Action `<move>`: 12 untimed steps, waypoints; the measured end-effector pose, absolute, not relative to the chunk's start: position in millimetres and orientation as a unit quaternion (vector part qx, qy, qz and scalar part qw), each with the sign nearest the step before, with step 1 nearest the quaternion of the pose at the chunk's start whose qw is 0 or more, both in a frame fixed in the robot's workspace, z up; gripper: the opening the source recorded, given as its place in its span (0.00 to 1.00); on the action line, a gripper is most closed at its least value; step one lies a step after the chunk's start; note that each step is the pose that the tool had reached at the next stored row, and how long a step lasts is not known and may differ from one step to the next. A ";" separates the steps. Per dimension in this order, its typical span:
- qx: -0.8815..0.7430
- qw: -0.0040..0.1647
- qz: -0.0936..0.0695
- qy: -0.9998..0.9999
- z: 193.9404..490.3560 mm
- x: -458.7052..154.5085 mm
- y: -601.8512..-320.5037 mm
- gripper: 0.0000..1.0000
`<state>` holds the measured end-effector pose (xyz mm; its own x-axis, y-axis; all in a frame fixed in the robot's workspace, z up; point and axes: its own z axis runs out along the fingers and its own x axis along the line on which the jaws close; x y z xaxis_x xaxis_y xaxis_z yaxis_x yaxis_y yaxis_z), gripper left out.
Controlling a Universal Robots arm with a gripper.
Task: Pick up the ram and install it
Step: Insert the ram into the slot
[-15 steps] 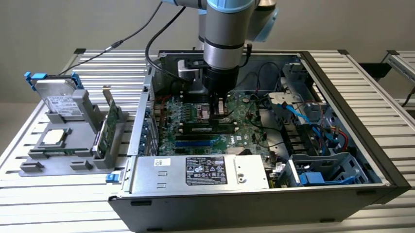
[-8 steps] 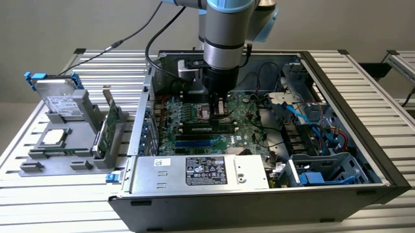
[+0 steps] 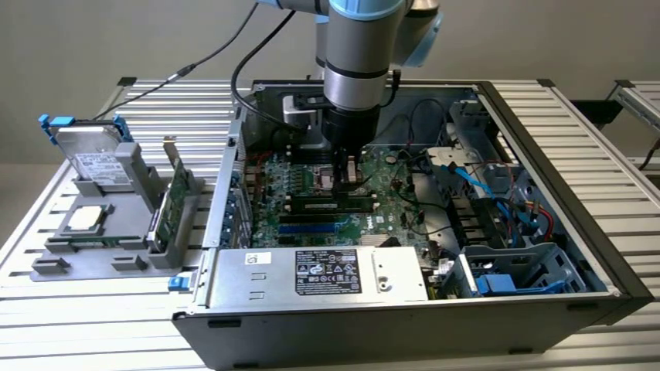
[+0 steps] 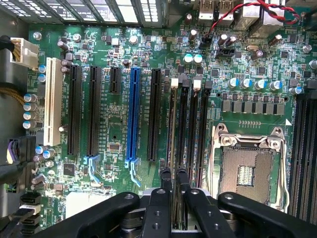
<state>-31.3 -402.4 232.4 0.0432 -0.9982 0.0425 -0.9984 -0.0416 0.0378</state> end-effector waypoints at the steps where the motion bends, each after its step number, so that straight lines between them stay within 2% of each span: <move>1: 0.722 0.028 0.002 -0.692 232.4 -31.3 -402.4 0.18; 9: 0.722 0.028 0.002 -0.692 232.4 -31.3 -402.4 0.18; 12: 0.722 0.021 -0.005 -0.692 233.8 -31.3 -402.4 0.18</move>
